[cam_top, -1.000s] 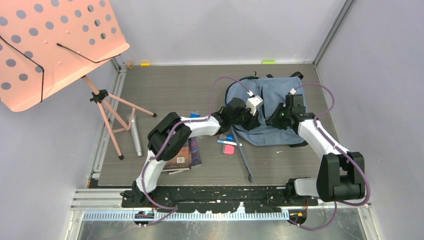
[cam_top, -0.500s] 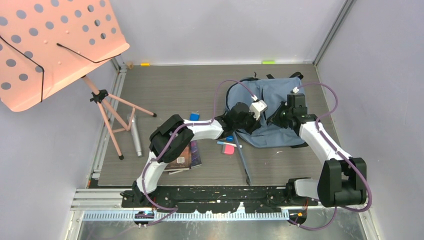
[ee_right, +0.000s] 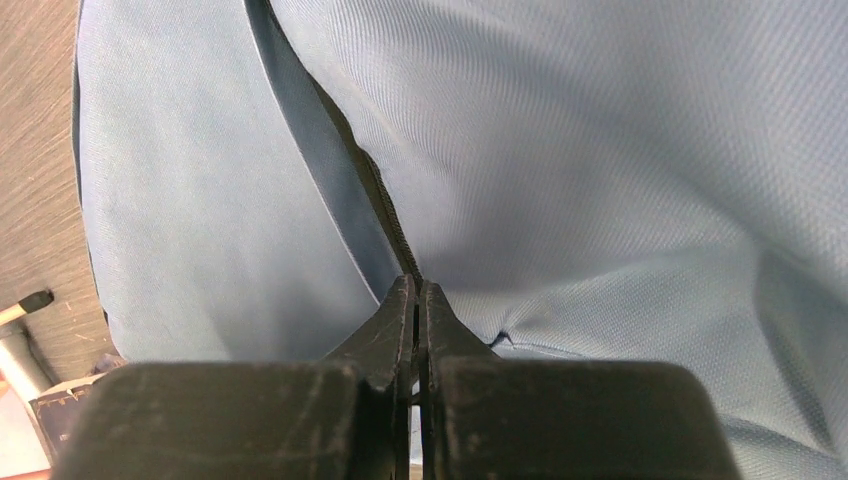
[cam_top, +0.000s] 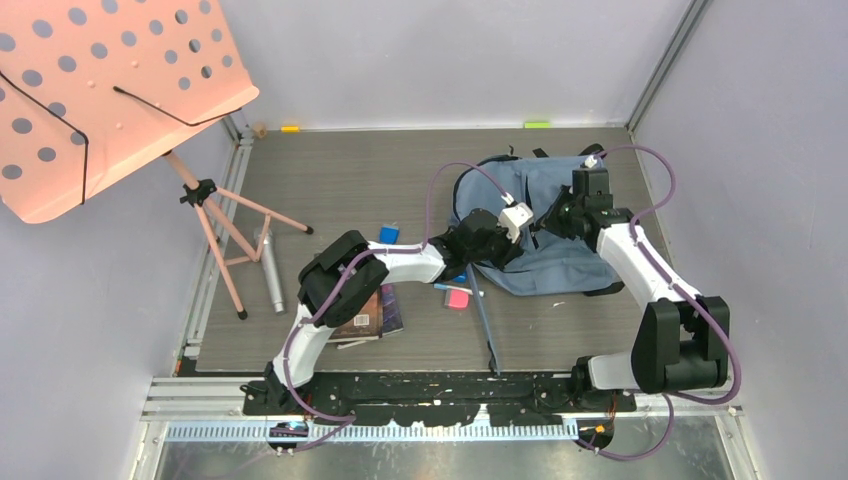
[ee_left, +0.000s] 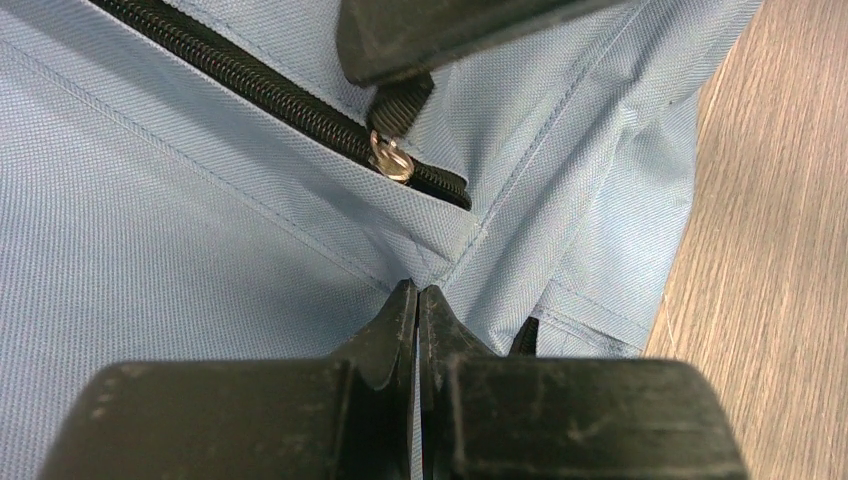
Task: Pack the student bag
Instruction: Unzip the student bag at the center of the board.
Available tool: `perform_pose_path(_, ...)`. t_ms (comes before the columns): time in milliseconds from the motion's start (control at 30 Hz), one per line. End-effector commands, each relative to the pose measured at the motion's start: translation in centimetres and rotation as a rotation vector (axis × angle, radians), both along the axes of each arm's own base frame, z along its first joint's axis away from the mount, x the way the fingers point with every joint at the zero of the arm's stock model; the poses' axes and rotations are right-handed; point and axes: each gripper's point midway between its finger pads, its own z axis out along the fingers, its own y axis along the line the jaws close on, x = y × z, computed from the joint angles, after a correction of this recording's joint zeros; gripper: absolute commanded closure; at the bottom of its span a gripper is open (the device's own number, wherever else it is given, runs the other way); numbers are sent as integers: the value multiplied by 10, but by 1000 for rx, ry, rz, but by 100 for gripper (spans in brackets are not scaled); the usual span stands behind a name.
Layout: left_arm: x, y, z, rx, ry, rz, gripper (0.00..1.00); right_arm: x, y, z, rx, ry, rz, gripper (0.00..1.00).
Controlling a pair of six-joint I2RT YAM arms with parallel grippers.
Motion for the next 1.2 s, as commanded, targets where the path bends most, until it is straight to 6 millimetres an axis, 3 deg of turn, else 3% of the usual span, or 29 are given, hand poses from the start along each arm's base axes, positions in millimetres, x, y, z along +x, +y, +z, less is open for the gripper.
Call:
perform_pose_path(0,-6,9,-7,38,2,1,100,47,-10,58,-41,-211,-38,99)
perform_pose_path(667,-6,13,-22,52,17,13,100,102,-14,90,-184,-354,-57,99)
perform_pose_path(1167,-11,14,-20,38,31,7,100,152,-18,113,-322,-475,-84,99)
